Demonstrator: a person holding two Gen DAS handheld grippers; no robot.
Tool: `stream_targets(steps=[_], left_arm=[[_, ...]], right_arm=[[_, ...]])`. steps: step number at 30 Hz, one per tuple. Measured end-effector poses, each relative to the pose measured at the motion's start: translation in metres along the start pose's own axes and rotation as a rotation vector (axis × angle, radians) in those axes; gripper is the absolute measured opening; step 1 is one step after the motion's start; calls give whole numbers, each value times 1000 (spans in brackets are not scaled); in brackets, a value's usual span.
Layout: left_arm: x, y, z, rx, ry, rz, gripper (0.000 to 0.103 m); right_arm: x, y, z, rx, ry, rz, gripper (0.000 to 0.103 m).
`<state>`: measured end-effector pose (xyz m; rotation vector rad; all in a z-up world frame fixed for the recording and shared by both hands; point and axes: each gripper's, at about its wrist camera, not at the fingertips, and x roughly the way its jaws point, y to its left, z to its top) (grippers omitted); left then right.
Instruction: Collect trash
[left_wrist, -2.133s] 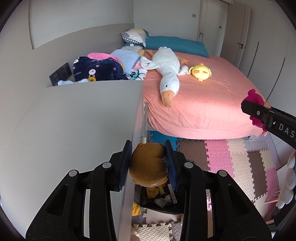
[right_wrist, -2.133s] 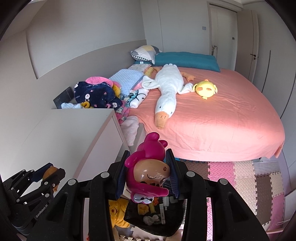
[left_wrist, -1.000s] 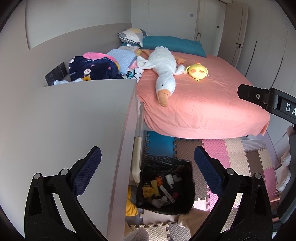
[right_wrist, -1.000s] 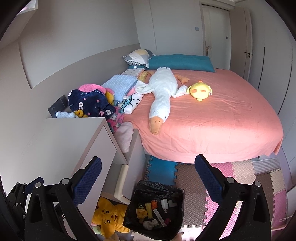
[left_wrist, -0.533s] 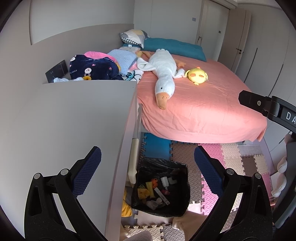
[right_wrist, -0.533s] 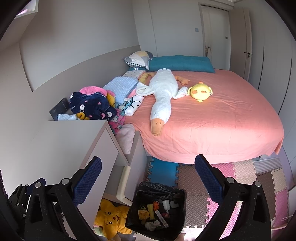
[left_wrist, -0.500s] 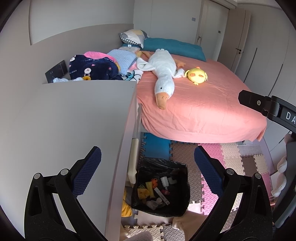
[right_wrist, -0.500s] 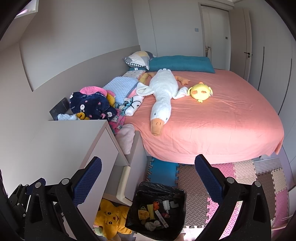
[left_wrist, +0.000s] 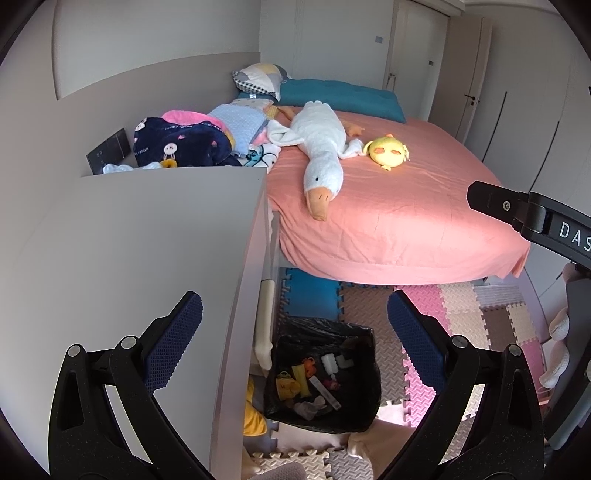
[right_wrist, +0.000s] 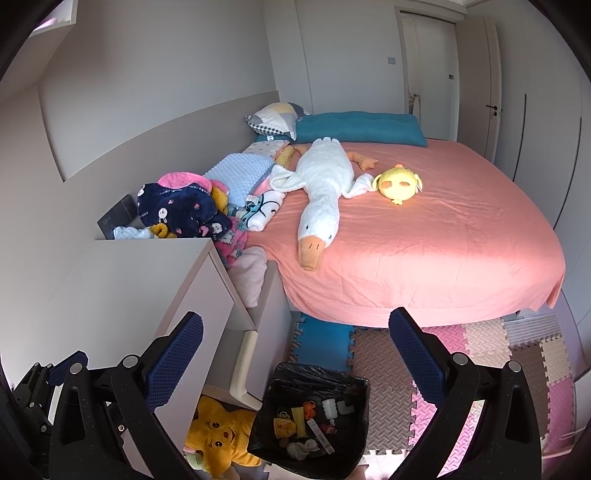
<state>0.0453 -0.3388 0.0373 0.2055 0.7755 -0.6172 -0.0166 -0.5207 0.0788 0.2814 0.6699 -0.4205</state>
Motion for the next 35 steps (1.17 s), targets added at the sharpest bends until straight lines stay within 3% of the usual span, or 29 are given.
stream_targets(steps=[35], left_arm=[[0, -7, 1, 37, 6, -5, 97]], right_arm=[[-5, -3, -2, 2, -3, -1, 100]])
